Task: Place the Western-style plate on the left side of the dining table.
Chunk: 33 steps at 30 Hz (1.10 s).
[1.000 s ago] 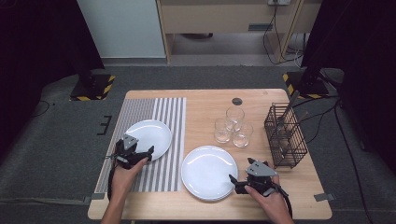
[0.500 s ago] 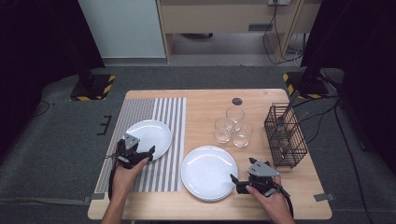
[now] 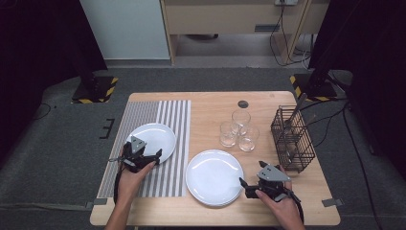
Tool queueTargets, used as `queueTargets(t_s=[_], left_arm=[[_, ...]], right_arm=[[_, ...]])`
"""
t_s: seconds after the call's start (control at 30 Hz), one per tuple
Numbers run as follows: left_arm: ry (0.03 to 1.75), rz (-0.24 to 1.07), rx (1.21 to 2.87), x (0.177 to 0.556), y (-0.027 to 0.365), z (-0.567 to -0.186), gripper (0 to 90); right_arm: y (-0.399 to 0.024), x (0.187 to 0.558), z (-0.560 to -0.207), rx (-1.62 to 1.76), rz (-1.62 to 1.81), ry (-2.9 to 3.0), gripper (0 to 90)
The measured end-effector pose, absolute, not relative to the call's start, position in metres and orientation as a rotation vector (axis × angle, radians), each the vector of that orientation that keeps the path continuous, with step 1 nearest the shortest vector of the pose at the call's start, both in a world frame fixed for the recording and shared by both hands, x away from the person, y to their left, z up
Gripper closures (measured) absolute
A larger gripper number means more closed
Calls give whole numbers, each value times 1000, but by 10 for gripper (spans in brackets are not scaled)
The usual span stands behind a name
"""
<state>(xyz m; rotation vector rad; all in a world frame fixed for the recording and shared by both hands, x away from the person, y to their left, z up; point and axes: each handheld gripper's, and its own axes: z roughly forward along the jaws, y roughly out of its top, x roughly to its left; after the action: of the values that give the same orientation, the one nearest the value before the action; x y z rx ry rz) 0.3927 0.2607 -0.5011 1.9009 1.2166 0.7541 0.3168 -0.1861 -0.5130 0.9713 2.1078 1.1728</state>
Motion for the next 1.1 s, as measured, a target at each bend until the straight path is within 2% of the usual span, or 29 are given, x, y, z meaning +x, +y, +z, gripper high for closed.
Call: queueTargets(t_s=[0.87, 1.1], left_arm=[[1148, 713, 1877, 386, 262, -495, 88], [1130, 714, 1890, 383, 259, -494, 85]], right_arm=[[-182, 315, -511, 958, 1181, 2124, 53], [-193, 309, -507, 962, 1188, 2126, 55]])
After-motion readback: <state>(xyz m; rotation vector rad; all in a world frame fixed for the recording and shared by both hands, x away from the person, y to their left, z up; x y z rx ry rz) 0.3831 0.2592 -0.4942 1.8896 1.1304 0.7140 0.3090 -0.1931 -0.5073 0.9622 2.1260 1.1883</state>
